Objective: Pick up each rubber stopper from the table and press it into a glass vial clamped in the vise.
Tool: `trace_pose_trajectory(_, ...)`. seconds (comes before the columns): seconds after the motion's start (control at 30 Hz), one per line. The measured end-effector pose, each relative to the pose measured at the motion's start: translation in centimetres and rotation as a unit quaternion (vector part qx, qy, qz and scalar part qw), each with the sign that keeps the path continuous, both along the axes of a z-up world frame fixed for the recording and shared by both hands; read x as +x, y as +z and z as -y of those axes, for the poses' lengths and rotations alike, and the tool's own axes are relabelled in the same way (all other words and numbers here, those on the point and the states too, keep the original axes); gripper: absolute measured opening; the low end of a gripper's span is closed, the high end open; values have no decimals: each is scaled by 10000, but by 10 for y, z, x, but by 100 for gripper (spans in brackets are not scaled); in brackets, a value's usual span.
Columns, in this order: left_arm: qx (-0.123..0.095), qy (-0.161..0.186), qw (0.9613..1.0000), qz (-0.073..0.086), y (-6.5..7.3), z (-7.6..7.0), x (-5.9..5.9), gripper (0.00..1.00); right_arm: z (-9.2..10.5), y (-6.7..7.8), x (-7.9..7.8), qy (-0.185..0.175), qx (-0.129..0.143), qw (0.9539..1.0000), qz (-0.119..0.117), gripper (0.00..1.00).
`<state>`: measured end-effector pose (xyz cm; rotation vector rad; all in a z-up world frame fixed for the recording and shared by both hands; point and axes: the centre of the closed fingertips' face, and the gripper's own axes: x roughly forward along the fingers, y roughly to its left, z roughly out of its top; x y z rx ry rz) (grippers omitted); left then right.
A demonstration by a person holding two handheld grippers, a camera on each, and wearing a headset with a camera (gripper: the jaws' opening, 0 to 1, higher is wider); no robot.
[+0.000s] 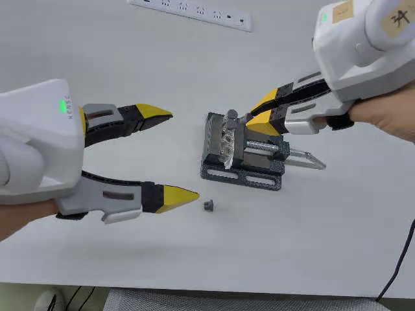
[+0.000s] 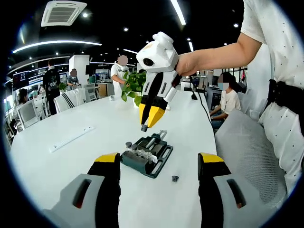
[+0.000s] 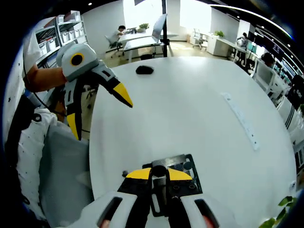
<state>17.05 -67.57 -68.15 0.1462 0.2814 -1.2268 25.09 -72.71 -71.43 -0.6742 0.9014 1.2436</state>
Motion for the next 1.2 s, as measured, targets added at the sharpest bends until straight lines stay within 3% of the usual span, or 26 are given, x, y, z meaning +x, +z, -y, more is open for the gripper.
trace_pose_trajectory(0.3,213,54,9998,-17,-13,-4,4,77,-2,-34,10,149,-502,9985,-173,6)
trace_pose_trajectory(0.5,210,48,9998,-44,-14,-4,2,76,2,-51,13,252,-821,9960,-255,6)
trace_pose_trajectory(0.97,148,38,9998,-93,-16,-5,0,77,3,-68,16,294,-1108,9927,-385,6)
trace_pose_trajectory(1.2,121,42,9999,-113,-16,-4,-1,76,3,-68,15,307,-1187,9916,-408,6)
